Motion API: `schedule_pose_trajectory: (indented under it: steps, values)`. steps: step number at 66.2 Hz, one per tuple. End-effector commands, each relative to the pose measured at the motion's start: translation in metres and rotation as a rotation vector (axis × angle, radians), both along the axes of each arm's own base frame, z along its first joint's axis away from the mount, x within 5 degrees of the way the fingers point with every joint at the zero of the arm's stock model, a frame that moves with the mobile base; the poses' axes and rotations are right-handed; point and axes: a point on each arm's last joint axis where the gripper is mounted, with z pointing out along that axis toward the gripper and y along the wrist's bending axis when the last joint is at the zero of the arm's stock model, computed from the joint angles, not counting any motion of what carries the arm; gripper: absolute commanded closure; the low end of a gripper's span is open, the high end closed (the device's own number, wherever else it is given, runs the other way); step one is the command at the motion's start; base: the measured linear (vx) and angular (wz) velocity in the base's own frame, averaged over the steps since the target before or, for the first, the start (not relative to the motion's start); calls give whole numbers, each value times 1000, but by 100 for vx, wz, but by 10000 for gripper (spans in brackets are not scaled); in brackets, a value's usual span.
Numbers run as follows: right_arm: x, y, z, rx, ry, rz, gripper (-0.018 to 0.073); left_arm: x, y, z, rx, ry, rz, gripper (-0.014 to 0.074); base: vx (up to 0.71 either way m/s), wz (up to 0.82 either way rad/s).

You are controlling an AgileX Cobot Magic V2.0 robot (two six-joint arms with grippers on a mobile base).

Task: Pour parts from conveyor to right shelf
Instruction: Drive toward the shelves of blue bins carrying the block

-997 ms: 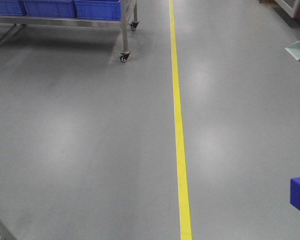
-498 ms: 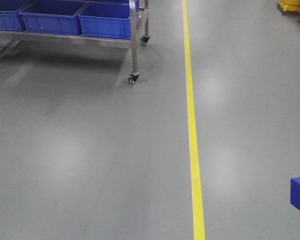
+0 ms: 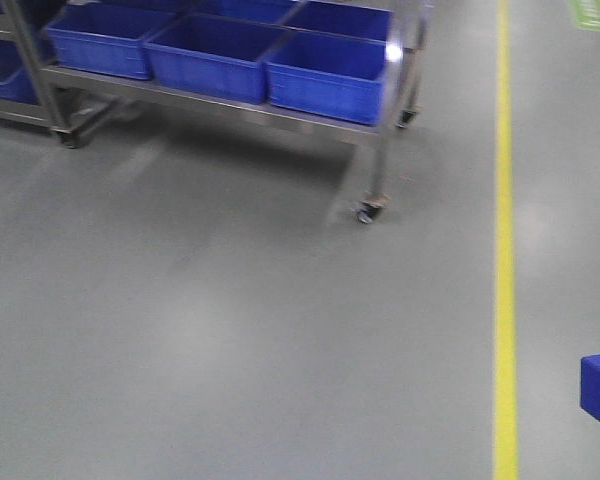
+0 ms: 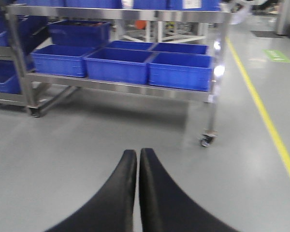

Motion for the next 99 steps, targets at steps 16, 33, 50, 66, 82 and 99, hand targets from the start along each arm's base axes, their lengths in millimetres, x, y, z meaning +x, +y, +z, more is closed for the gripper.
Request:
schedule_pose_trajectory:
  steps: [16, 33, 50, 66, 82, 99]
  values:
    - [4, 1, 15, 9, -89, 6, 561, -1, 0, 14, -23, -103, -6, 603, 80, 59]
    - [4, 1, 15, 9, -89, 6, 561, -1, 0, 14, -23, -103, -6, 603, 82, 55]
    - [4, 1, 15, 6, -90, 6, 561, -1, 0, 14, -23, -103, -6, 603, 81, 60]
    - [4, 1, 15, 3, -91, 7, 561, -1, 0, 14, -23, -103, -6, 603, 81, 69]
    - [4, 1, 15, 3, -89, 7, 561, -1, 0, 14, -23, -103, -6, 603, 82, 69]
    - [4, 1, 15, 5, -90, 7, 561, -1, 0, 14, -23, -104, -5, 603, 82, 61]
